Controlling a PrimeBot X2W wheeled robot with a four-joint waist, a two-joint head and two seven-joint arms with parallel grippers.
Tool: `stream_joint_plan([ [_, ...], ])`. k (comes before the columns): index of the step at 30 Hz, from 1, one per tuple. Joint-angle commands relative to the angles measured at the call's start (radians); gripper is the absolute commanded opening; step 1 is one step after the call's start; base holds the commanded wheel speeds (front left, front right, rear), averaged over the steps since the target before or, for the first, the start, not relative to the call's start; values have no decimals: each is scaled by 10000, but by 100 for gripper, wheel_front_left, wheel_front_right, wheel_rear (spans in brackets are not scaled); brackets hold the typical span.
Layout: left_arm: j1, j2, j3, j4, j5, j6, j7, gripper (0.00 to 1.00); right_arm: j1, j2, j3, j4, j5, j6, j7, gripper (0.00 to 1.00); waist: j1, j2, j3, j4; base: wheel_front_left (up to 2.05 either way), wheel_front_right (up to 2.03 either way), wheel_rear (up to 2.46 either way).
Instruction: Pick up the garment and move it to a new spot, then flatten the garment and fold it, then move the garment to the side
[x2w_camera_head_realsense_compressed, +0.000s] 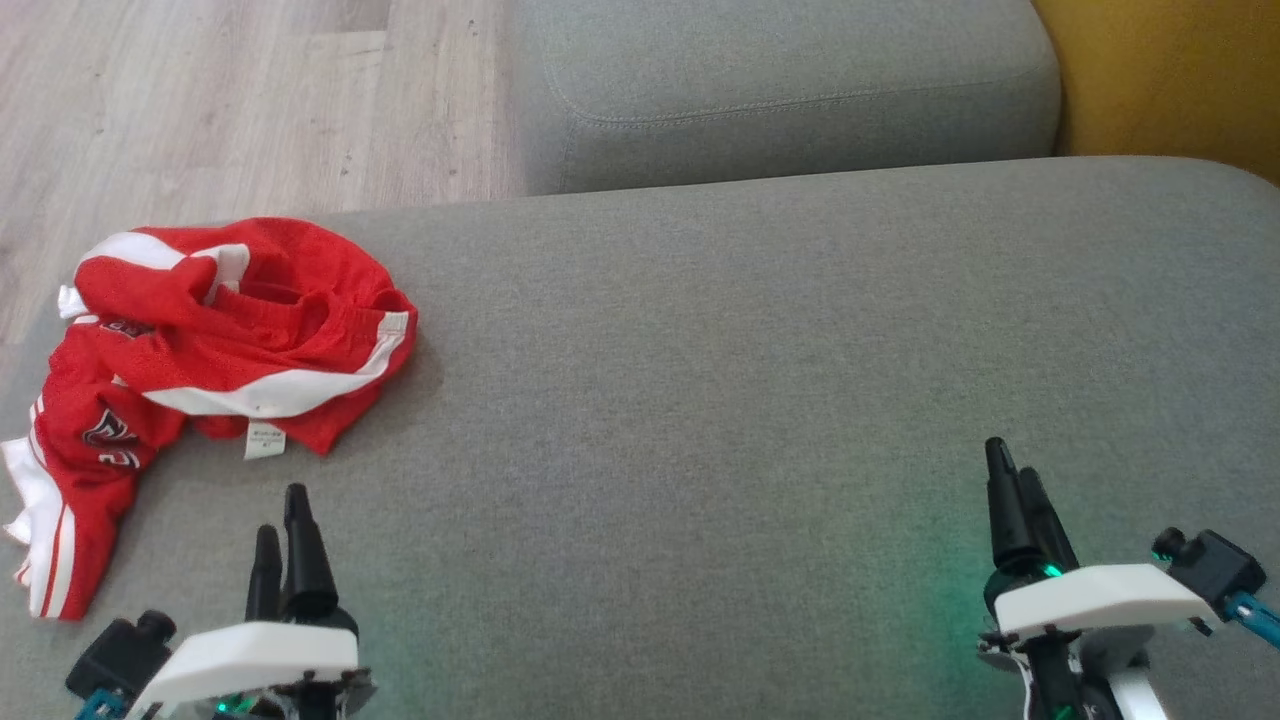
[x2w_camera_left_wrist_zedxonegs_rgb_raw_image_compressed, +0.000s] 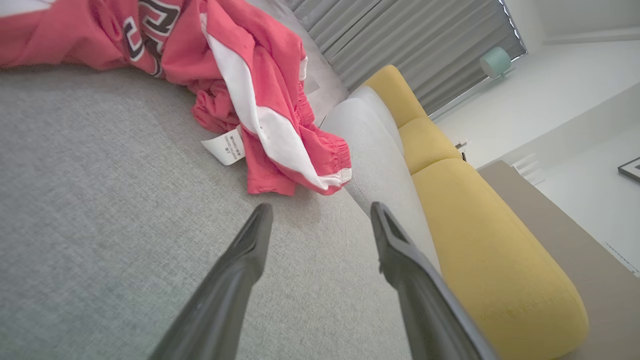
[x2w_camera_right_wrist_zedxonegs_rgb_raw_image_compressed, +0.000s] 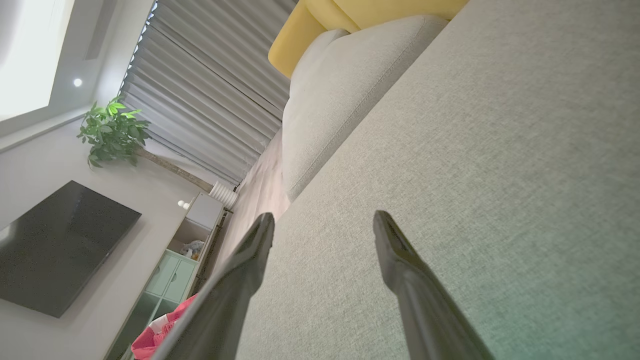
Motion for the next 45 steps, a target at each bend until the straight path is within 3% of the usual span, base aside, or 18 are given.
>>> stream_joint_plan([
  [1,-249,57,95,-416,297,28,-143,100,-546,-64,193,-400,-327,-3,-165,100,-1,0,0,4,0,0,0],
  [45,45,76,-713,-827,5474,219,-1418,100,-637,-95,1234,-349,-5816,-6,-1434,100,-1,0,-207,-27,0,0,0],
])
